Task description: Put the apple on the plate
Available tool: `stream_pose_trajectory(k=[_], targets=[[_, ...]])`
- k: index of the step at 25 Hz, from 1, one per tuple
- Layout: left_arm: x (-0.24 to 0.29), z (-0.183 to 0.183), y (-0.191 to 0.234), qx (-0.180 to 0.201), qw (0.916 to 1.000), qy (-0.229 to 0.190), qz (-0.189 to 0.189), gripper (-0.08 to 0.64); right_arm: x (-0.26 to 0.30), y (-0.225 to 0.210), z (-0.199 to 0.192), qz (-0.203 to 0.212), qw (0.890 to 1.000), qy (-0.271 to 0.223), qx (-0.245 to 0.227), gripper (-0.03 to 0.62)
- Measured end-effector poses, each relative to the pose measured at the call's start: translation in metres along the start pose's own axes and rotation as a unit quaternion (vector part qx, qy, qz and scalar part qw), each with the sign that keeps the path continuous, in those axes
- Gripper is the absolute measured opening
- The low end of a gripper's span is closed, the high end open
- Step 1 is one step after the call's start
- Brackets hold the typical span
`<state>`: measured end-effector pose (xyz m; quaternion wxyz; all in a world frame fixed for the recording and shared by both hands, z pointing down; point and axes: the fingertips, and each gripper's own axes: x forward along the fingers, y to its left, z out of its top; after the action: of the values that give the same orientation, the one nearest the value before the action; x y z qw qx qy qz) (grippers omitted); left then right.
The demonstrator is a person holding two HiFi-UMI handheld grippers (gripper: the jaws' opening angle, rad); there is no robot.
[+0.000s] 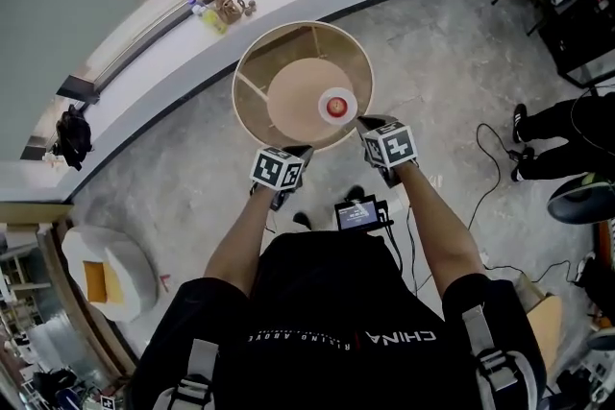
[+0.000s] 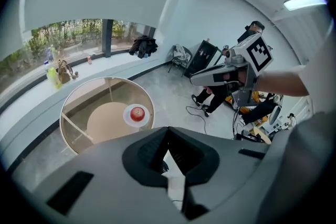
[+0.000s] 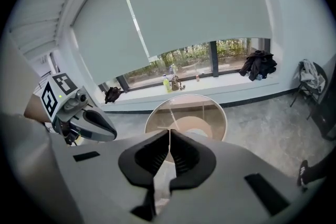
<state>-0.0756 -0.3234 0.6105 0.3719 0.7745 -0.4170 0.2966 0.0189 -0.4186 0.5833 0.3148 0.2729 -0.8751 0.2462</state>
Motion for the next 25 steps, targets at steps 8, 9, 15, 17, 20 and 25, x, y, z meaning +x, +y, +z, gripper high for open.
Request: stream_pose_trajectory(k=[8,9,15,17,20,25], targets=[[-0.042,-0.044,-0.006,0.034,0.9992,-0.018,-0.005,0.017,-0.018,0.044,-0.031,-0.033,0.999,-0.011,0.029,0.032],[-0.051,-0.055,-0.007,0.037,0.9990,-0.022,-0.006,0.017,-0.020,0.056,-0.037,-0.038,0.999,-0.007,0.028,0.032],[-0.102,-0.139,-0.018,0.074,0.9967,-0.034,-0.008,0.017,-0.021,0.147,-0.078,-0.073,0.997,-0.019,0.019,0.032],[-0.120,-0.166,-0.022,0.069,0.9964,-0.046,-0.018,0.017,-0.024,0.177,-0.094,-0.083,0.996,-0.017,0.030,0.032],[-0.142,-0.210,-0.026,0.063,0.9966,-0.048,-0.024,0.017,-0.037,0.217,-0.121,-0.093,0.994,-0.013,0.062,0.032],[-0.155,-0.257,-0.033,0.066,0.9965,-0.047,-0.019,0.017,-0.058,0.262,-0.158,-0.107,0.994,0.018,0.031,0.032]])
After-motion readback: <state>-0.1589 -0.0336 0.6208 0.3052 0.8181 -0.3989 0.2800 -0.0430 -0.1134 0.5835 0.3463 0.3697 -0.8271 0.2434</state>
